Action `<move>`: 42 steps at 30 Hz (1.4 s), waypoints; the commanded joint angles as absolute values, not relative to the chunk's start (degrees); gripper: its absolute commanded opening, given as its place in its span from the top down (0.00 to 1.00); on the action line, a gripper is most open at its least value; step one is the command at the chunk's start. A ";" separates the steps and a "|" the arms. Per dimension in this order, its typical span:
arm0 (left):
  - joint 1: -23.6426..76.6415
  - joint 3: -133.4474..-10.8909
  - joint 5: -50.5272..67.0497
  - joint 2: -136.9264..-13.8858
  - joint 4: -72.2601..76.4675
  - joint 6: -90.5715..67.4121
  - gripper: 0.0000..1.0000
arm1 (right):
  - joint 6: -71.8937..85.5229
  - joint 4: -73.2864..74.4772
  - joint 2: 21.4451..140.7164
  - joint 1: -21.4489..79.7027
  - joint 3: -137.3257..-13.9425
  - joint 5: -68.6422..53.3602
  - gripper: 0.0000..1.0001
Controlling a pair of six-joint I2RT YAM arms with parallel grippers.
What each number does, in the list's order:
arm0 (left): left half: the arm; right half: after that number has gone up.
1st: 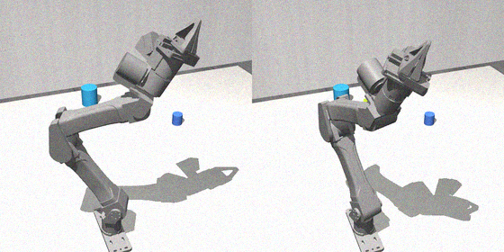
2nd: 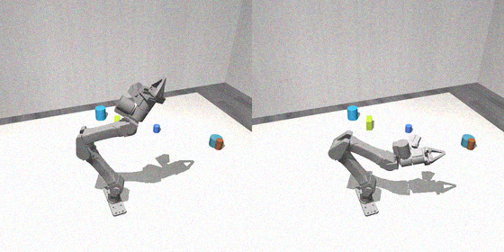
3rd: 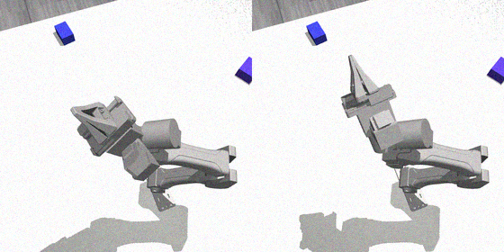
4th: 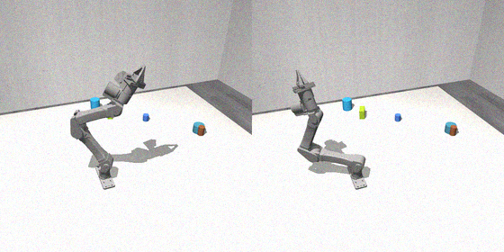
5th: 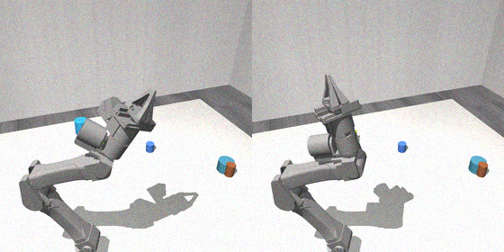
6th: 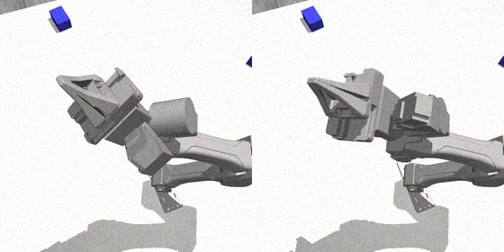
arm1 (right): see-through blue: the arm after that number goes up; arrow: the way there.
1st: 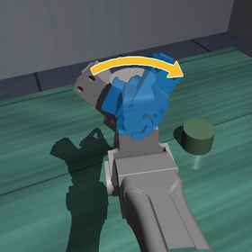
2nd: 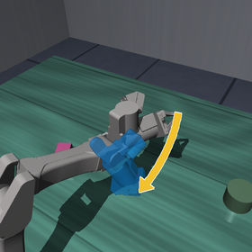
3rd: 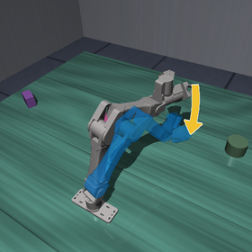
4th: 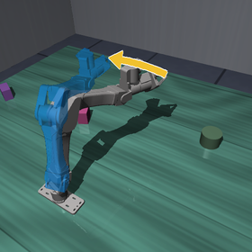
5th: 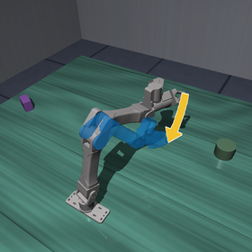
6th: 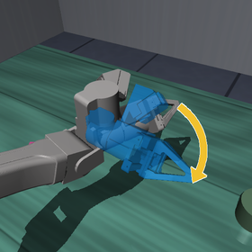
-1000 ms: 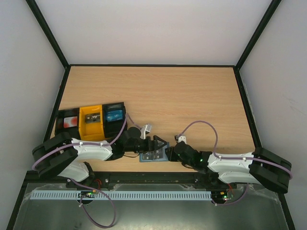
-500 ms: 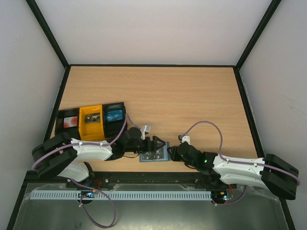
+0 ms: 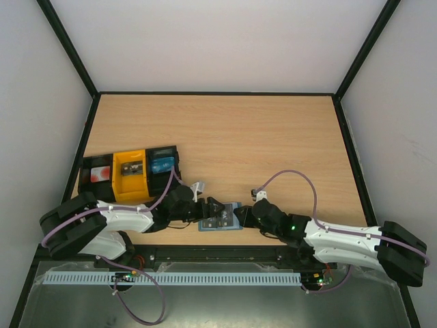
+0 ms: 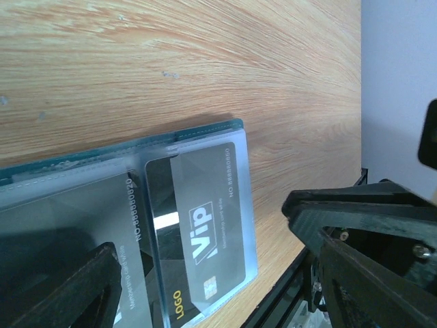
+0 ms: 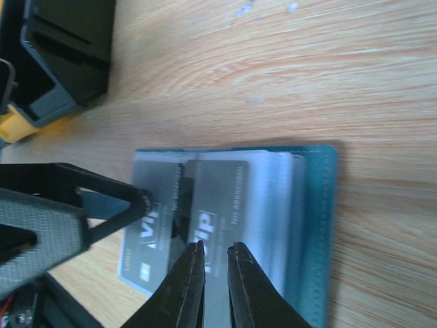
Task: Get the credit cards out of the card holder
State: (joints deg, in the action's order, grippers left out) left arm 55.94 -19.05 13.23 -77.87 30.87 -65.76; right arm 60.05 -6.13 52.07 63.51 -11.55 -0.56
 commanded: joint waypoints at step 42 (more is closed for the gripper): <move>58.45 -19.28 15.12 -89.20 41.17 -67.02 0.67 | 61.16 -14.20 65.92 63.72 -9.25 -2.11 0.89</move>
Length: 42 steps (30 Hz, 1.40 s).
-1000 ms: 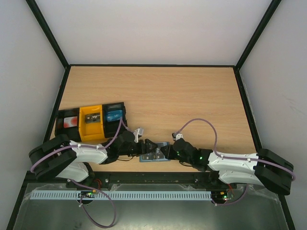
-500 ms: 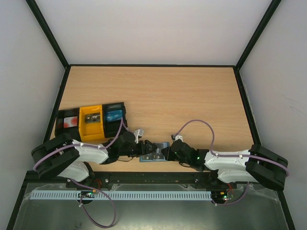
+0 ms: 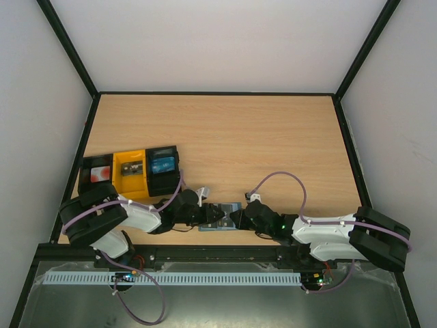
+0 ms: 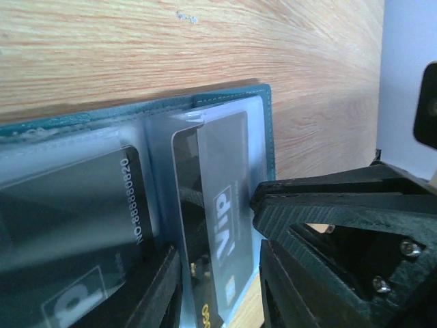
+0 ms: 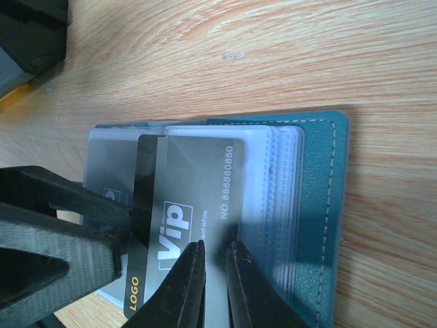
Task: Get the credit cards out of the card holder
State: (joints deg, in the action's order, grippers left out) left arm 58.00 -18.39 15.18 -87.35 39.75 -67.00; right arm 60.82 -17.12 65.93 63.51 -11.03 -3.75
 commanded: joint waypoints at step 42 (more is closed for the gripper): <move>54.91 -13.01 13.82 -78.04 34.33 -65.32 0.97 | 60.68 -14.29 68.20 63.76 -9.52 -0.79 0.89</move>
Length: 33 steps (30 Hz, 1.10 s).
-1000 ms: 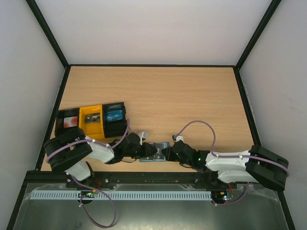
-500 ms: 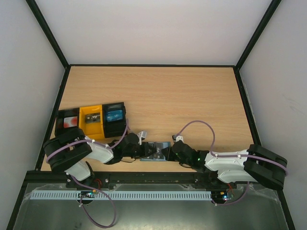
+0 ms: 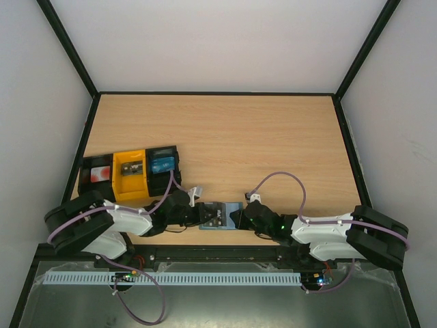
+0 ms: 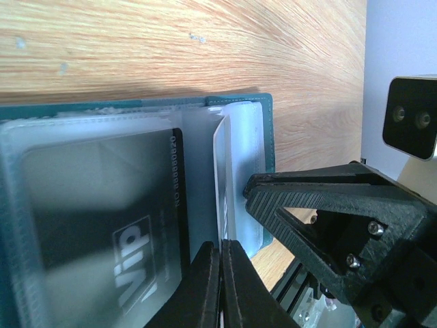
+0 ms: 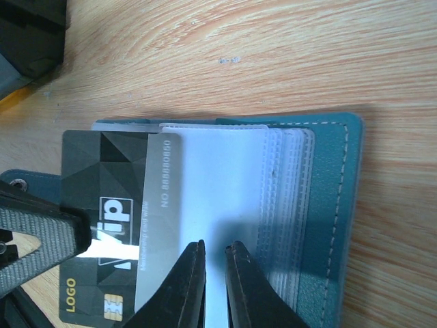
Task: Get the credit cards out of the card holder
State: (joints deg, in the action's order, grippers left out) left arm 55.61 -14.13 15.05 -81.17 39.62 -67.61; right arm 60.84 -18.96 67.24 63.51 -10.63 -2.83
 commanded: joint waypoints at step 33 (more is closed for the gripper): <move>54.34 -13.40 33.13 -40.64 11.21 -48.57 0.97 | 30.11 15.13 51.06 63.63 -35.83 -20.00 0.60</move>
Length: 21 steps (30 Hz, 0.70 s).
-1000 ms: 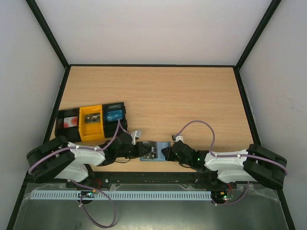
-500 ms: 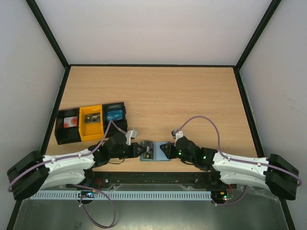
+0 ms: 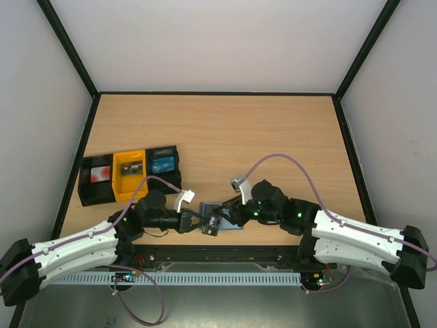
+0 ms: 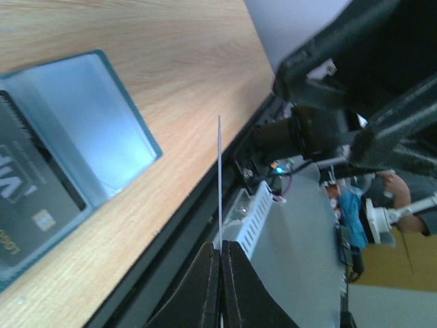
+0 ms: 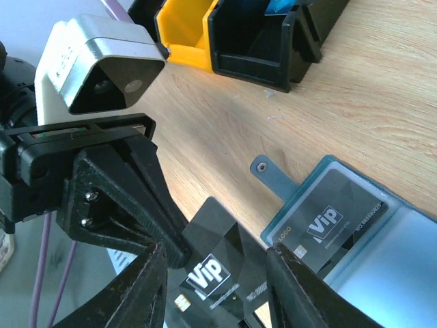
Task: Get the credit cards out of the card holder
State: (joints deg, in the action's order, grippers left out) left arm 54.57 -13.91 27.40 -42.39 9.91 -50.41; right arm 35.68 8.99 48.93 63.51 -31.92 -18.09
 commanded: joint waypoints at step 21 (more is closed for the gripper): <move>54.40 -17.05 20.84 -34.69 0.88 -48.71 0.60 | 31.90 10.84 52.21 63.63 -35.68 -24.36 0.98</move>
